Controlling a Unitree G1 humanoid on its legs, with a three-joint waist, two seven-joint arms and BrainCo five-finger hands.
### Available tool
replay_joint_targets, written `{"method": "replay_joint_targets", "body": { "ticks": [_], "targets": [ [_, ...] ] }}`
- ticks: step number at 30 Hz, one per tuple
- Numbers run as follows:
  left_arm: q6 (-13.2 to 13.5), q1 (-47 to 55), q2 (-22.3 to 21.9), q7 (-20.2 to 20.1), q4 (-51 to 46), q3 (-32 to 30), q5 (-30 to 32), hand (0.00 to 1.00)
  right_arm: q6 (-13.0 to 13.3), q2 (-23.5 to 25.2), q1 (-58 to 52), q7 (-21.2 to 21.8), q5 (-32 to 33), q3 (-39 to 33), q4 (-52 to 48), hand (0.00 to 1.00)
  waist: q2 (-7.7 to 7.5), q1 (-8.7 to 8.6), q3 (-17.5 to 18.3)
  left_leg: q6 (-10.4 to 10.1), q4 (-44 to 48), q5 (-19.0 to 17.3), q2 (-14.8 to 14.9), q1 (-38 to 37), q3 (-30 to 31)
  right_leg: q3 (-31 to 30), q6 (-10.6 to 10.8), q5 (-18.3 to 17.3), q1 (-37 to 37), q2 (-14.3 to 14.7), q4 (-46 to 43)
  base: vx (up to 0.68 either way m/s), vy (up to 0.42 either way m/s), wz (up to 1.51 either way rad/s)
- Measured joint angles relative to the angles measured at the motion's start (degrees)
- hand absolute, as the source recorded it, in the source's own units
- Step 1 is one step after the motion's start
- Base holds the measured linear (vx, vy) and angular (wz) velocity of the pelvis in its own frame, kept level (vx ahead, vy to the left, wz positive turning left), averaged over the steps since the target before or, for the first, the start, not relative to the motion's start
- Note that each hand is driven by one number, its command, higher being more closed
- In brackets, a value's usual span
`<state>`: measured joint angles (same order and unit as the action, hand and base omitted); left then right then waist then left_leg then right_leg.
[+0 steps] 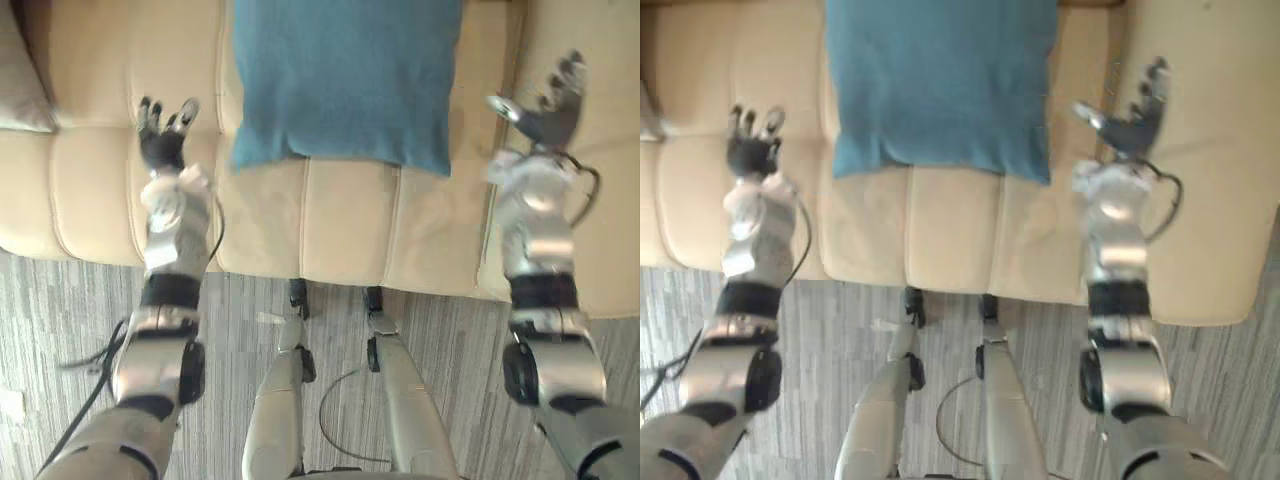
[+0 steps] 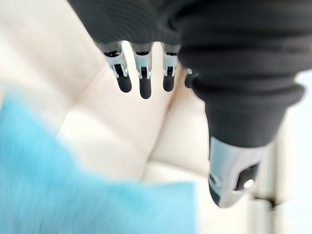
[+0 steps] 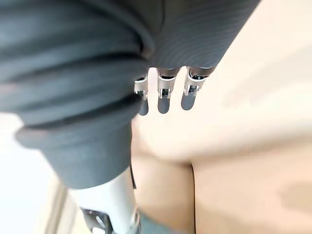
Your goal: Pick up cushions and gather them together orderly.
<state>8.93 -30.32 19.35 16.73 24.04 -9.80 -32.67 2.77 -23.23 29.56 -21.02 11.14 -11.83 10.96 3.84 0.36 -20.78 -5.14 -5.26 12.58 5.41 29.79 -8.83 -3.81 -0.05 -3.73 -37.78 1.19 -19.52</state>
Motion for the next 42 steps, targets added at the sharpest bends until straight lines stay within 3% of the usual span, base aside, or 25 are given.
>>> {"method": "replay_joint_targets", "body": {
  "ticks": [1,3,6,9,12,18,21,27,30,31,32,34,36,38,39,40,41,42],
  "targets": [
    [0.02,2.14,-0.79,-0.26,-0.69,0.13,0.0,0.0,0.17,0.64,-2.6,0.37,0.0,-0.17,-1.13,0.0,-0.28,-0.02,0.17,0.39,0.39,-0.34,-0.15,-0.27,0.02,0.0,0.08,-0.28,0.32,-0.16,-0.29,0.06,0.005,0.14],
    [-0.03,12.99,-7.05,-1.23,-1.88,1.04,0.01,0.0,1.28,6.96,-13.88,2.73,0.1,-0.16,-3.48,0.0,-0.92,0.04,0.44,1.22,0.89,-1.38,-0.67,-3.68,0.13,0.07,0.44,-1.15,4.08,-0.71,-0.3,0.07,0.011,0.1],
    [-0.95,21.17,-12.01,-2.66,-0.75,2.59,0.64,0.0,1.42,13.01,-22.08,5.98,0.22,1.13,-2.36,0.0,-1.58,0.51,1.1,1.46,1.86,-2.57,-1.12,-6.84,0.15,0.2,0.56,-2.2,7.77,-1.3,-0.38,0.08,0.008,0.08],
    [-2.83,29.63,-16.1,-5.44,6.16,2.19,5.16,0.0,1.45,20.16,-30.1,11.0,0.12,1.64,8.2,0.0,-3.2,1.39,5.61,1.48,2.51,-4.24,-1.14,-11.88,0.32,0.72,0.72,-2.82,14.3,-1.52,1.8,0.11,-0.001,0.06],
    [-4.23,32.41,-18.6,-6.33,12.81,1.53,10.41,0.0,1.2,22.65,-34.01,12.84,0.21,0.18,17.81,0.0,-3.62,1.58,10.16,1.5,2.64,-5.7,-1.26,-15.82,0.79,1.71,1.09,-3.05,19.77,-1.87,4.43,0.12,0.016,0.1],
    [-6.37,34.0,-20.85,-8.29,25.22,-2.33,17.01,0.0,0.5,25.57,-35.85,13.78,0.36,-3.89,32.8,0.0,-4.92,1.62,17.04,1.55,1.17,-7.58,-1.52,-23.63,-0.1,1.38,1.82,-3.42,28.15,-2.22,9.24,0.08,0.023,-0.06],
    [-7.03,34.12,-20.82,-8.66,28.28,-2.27,20.54,0.0,-0.48,25.59,-36.39,13.92,0.13,-3.9,35.66,0.0,-5.51,1.64,18.65,1.52,-0.58,-7.43,-1.56,-26.17,-0.93,0.8,2.12,-3.15,30.1,-2.18,10.43,0.05,0.006,-0.1],
    [-7.08,33.34,-20.56,-9.21,30.51,-2.17,25.42,0.0,-1.14,25.9,-35.24,14.21,-0.62,-3.88,37.7,0.0,-5.89,1.91,18.99,1.93,-0.56,-7.96,-1.61,-28.03,-4.45,-2.64,3.35,-0.36,32.11,-2.15,13.43,0.04,0.018,-0.31],
    [-7.11,33.11,-20.25,-9.2,30.88,-2.17,25.97,0.0,-1.29,26.72,-34.01,14.19,-2.25,-3.71,37.84,0.0,-5.96,2.42,18.06,2.51,1.94,-9.38,-0.73,-27.73,-7.34,-2.87,7.06,2.16,31.78,-2.0,13.72,-0.02,0.016,-0.54],
    [-7.1,33.15,-20.6,-9.15,30.65,-2.23,25.99,0.0,-1.35,26.8,-33.32,14.2,-2.3,-3.02,38.03,0.0,-5.08,2.84,17.46,3.18,3.99,-10.54,0.94,-26.98,-8.47,-2.58,7.63,2.86,31.75,-1.5,13.0,-0.12,0.005,-0.47],
    [-7.09,32.99,-20.6,-9.11,30.39,-2.83,26.02,0.0,-1.41,26.76,-32.91,14.2,-2.45,-2.49,38.03,0.0,-4.47,2.92,17.28,3.49,6.34,-11.73,2.51,-26.08,-8.43,2.14,3.2,-0.88,29.2,-1.94,1.03,-0.11,-0.01,-0.28],
    [-7.03,32.82,-20.38,-9.05,29.12,-2.83,26.02,0.0,-1.43,26.76,-33.04,14.15,-2.85,-2.53,38.68,0.0,-4.22,2.93,17.36,3.55,8.66,-12.23,3.62,-24.54,-6.71,4.34,3.84,-4.43,27.74,-4.39,-13.66,-0.05,-0.052,0.22],
    [-7.03,32.63,-20.02,-9.02,28.23,-3.18,25.93,0.0,-1.53,26.77,-33.05,14.16,-4.37,-2.42,40.25,0.0,-5.88,3.09,18.3,2.45,11.04,-11.26,3.7,-21.96,-4.47,3.11,5.44,-5.57,29.81,-8.33,-20.73,-0.04,-0.152,0.52],
    [-7.12,32.67,-20.13,-8.67,28.27,-4.93,25.8,0.0,-1.58,26.78,-33.0,14.12,-4.38,-2.5,40.3,0.0,-7.05,3.3,18.5,2.06,14.59,-10.98,3.85,-18.91,-3.17,1.18,6.21,-5.38,34.04,-10.93,-20.3,-0.17,-0.325,0.38],
    [-7.17,32.76,-20.22,-7.83,28.3,-5.7,25.31,0.0,-1.68,26.75,-32.02,14.08,-4.37,-2.63,40.4,0.0,-7.98,3.97,18.69,1.59,18.41,-10.68,4.43,-15.84,-2.24,0.17,8.45,-5.17,38.67,-11.31,-12.67,-0.17,-0.28,0.23],
    [-7.21,32.75,-20.39,-7.81,28.3,-5.82,25.0,0.0,-1.77,26.68,-31.68,13.98,-4.37,-2.79,40.41,0.0,-7.53,4.26,18.53,1.0,18.88,-10.22,5.01,-15.31,-1.89,0.14,8.6,-6.77,39.82,-10.39,-10.72,-0.26,-0.382,0.02],
    [-7.1,32.55,-21.24,-6.84,27.85,-5.91,23.84,0.0,-1.72,26.39,-31.21,13.59,-4.31,-2.75,40.41,0.0,-5.62,5.32,18.31,-0.2,18.97,-8.84,7.34,-14.4,-1.51,1.27,8.42,-9.32,41.36,-8.41,-6.2,-0.19,-0.225,-0.18],
    [-7.07,32.7,-21.77,-6.64,27.68,-5.88,23.56,0.0,-1.63,25.93,-31.12,13.48,-4.3,-2.74,40.41,0.0,-4.96,5.75,18.28,-0.35,18.97,-8.13,8.34,-13.87,-1.4,2.05,8.29,-10.34,41.9,-7.54,-4.78,-0.33,-0.36,-0.23]
  ]
}}
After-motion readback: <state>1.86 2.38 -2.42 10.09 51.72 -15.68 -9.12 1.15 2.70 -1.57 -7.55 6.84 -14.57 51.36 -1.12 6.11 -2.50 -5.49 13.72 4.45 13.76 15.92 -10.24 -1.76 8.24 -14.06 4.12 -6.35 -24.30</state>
